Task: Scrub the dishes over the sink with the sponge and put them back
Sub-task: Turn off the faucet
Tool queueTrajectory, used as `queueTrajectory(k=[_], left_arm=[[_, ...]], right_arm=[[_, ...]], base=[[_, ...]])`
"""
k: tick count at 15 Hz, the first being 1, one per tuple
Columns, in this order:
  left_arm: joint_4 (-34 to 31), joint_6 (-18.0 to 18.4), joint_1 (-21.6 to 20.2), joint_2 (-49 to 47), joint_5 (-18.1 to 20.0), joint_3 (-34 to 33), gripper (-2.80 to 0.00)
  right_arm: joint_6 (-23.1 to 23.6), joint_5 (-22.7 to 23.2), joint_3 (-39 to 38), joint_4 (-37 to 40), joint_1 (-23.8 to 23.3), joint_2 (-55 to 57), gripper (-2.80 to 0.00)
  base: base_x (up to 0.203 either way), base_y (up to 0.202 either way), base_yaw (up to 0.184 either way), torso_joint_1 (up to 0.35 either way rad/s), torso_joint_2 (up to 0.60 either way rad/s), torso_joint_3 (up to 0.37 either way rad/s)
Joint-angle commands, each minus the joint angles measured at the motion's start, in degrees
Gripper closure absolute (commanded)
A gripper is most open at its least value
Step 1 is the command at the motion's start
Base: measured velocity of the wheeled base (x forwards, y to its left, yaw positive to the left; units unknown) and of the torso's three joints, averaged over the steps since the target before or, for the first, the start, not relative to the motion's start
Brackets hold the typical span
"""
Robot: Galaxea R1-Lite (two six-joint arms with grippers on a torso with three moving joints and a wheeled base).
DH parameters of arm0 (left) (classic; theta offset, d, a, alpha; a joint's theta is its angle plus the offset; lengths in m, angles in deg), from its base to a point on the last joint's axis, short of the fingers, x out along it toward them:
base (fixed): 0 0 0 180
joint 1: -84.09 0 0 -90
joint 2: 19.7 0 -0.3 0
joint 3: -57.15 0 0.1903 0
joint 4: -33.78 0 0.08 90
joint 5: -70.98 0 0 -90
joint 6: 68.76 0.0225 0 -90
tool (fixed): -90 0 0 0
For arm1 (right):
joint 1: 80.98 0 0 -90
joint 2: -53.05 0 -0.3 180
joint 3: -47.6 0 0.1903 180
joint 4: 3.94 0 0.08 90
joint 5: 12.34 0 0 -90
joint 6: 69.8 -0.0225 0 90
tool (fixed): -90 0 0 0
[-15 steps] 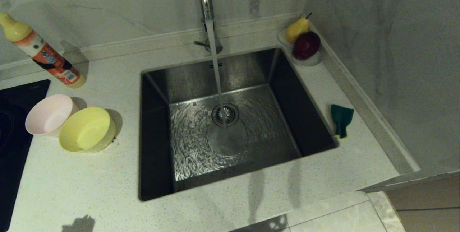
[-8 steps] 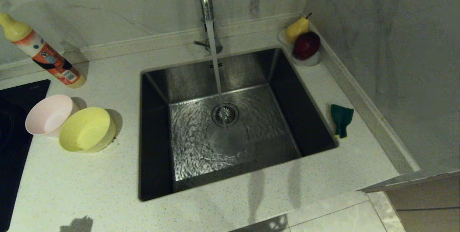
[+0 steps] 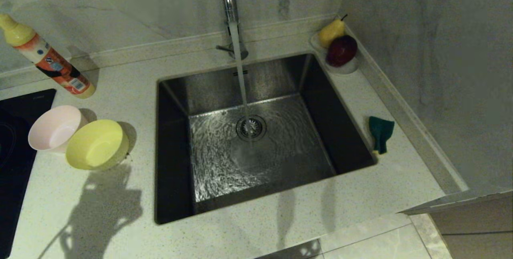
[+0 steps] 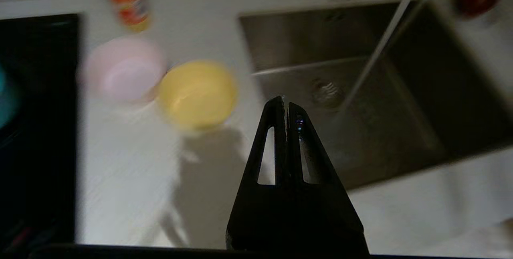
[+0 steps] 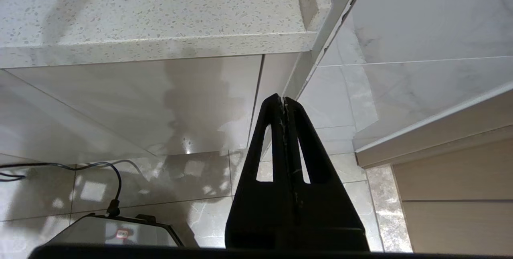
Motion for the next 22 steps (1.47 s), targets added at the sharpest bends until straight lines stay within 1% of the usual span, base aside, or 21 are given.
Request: queueTrajectory(k=[1,3,4,5,6,9,10,11,12,14,19,20,22], left_arm=[[-0.59,-2.67,0.03,-22.91,4.23,13.31,0.0],[-1.0,-4.87,0.61,-36.04,9.86,23.15,0.0],[-1.02,-6.19,1.2,-41.76,11.75,27.24,0.0],[-0.97,-8.31,2.21,-48.06,13.37,32.26,0.0],[-0.94,-11.22,3.67,-53.63,14.56,37.82,0.0],[-1.14,-20.35,8.06,-67.74,16.49,53.52,0.0],[-1.39,-23.15,9.21,-71.19,17.09,56.81,0.0],[-1.57,-25.8,10.16,-73.8,18.41,58.57,0.0],[-1.61,-27.71,10.84,-75.8,19.88,58.96,0.0],[-1.2,-30.2,11.5,-78.68,20.68,58.34,0.0],[-0.77,-32.41,11.52,-82.44,21.14,58.8,0.0],[-0.77,-32.42,11.53,-82.72,21.74,58.85,0.0],[-0.61,-33.64,11.52,-83.27,23.2,59.12,0.0]], right_arm=[[0.04,-0.01,-0.01,-0.01,0.03,0.05,0.0],[0.04,0.07,-0.01,-0.01,-0.06,0.05,0.0],[0.04,0.08,-0.01,-0.01,0.02,0.05,0.0],[0.04,0.01,-0.01,-0.01,0.03,0.05,0.0],[0.04,0.04,-0.01,-0.01,0.02,0.05,0.0],[0.04,0.02,-0.01,-0.01,0.03,0.05,0.0],[0.04,-0.01,-0.01,-0.01,0.03,0.05,0.0],[0.04,0.08,-0.01,-0.01,0.03,0.05,0.0],[0.04,0.07,-0.01,-0.01,-0.05,0.05,0.0],[0.13,0.08,-0.01,-0.01,0.03,0.05,0.0],[0.04,0.02,-0.01,-0.01,-0.01,0.05,0.0],[0.04,0.05,-0.01,-0.01,-0.05,0.05,0.0],[0.04,0.07,-0.01,-0.01,-0.01,0.05,0.0]], base=[[0.0,0.0,0.0,0.0,0.0,0.0],[0.0,0.0,0.0,0.0,0.0,0.0],[0.0,0.0,0.0,0.0,0.0,0.0],[0.0,0.0,0.0,0.0,0.0,0.0],[0.0,0.0,0.0,0.0,0.0,0.0],[0.0,0.0,0.0,0.0,0.0,0.0],[0.0,0.0,0.0,0.0,0.0,0.0],[0.0,0.0,0.0,0.0,0.0,0.0],[0.0,0.0,0.0,0.0,0.0,0.0],[0.0,0.0,0.0,0.0,0.0,0.0],[0.0,0.0,0.0,0.0,0.0,0.0],[0.0,0.0,0.0,0.0,0.0,0.0],[0.0,0.0,0.0,0.0,0.0,0.0]])
